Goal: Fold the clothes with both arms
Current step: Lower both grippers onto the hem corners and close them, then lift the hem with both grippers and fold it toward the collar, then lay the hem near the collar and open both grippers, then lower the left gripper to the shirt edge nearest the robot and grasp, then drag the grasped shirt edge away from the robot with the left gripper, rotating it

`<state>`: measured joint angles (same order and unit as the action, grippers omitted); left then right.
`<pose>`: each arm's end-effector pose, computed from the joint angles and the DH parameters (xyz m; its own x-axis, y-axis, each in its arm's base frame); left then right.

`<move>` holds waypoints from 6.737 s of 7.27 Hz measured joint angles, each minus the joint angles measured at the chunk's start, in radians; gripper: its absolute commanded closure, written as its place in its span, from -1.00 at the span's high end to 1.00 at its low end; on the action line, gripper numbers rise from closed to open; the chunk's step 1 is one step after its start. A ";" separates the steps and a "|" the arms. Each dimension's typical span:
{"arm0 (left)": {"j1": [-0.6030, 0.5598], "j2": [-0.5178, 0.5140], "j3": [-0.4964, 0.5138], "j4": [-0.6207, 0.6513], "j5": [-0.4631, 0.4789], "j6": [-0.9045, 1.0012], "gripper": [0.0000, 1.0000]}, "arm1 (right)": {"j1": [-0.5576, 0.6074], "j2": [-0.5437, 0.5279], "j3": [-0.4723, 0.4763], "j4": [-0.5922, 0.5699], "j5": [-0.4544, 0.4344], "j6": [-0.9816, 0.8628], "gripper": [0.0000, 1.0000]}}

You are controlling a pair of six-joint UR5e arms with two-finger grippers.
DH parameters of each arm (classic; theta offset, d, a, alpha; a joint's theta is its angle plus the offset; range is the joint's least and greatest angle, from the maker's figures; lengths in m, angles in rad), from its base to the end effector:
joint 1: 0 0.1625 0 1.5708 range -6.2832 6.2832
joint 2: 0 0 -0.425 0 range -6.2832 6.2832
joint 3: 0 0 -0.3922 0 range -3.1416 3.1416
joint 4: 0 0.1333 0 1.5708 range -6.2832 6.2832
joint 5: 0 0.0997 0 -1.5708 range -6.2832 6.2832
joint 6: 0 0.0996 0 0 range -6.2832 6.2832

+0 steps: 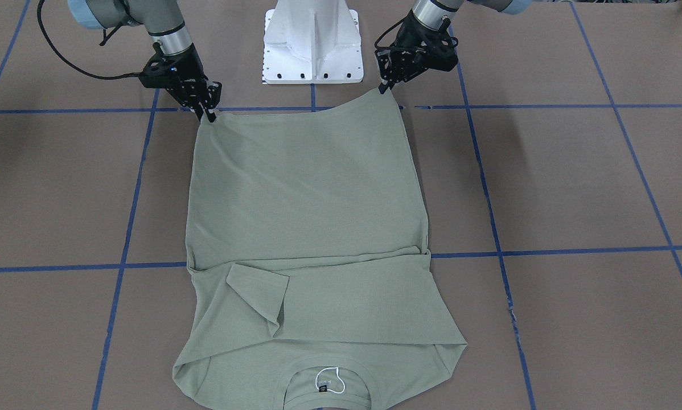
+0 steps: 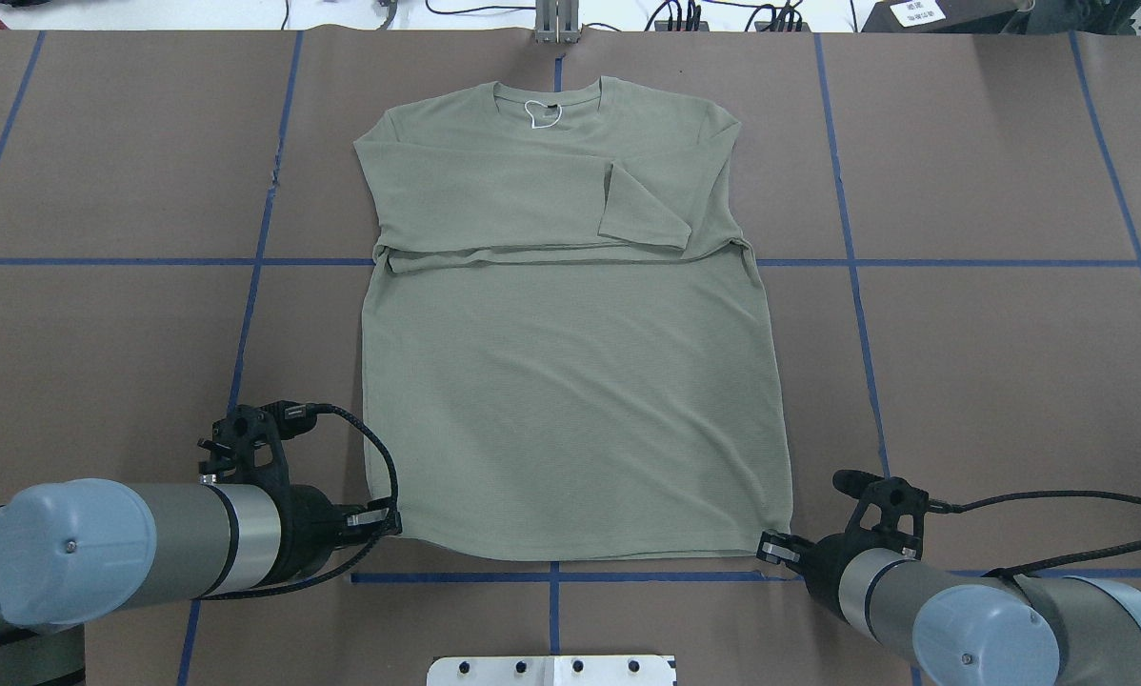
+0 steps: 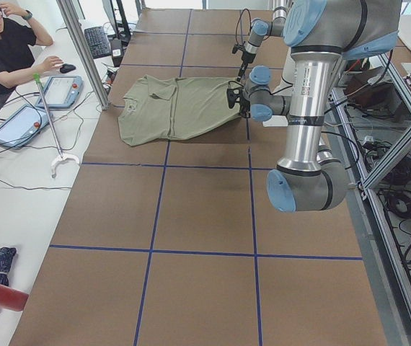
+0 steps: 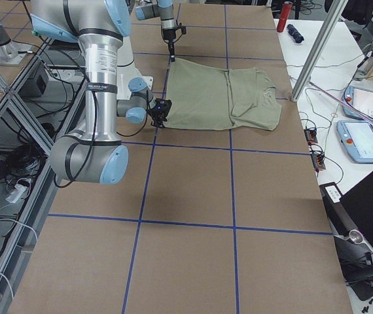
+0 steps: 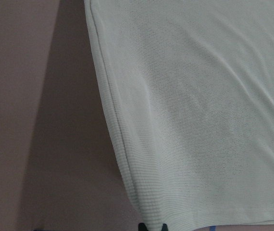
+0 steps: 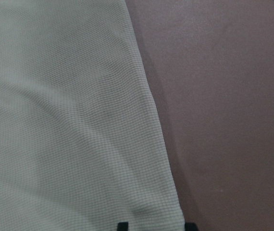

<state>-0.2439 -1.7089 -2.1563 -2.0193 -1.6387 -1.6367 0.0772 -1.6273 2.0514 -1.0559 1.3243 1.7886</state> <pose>0.4379 -0.2394 0.2705 0.3640 -0.1583 -0.9178 0.2047 0.9750 -0.0870 -0.4567 -0.1934 0.4020 0.5163 0.2501 0.8190 -0.3919 0.9194 -0.0337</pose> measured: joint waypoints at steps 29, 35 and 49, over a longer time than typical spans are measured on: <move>-0.537 -0.478 0.723 0.076 -0.246 0.752 1.00 | 0.732 0.834 -0.774 -0.257 0.458 -0.622 1.00; -0.367 -0.115 0.343 -0.115 -0.237 0.467 0.80 | 0.729 0.818 -0.724 -0.256 0.461 -0.621 1.00; -0.290 -0.069 0.397 -0.192 -0.199 0.471 -1.00 | 0.720 0.791 -0.686 -0.255 0.460 -0.621 1.00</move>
<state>-0.5335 -1.7777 -1.7591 -2.2116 -1.8378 -1.1657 0.7977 -0.8360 1.3651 -1.3112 1.7840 1.1674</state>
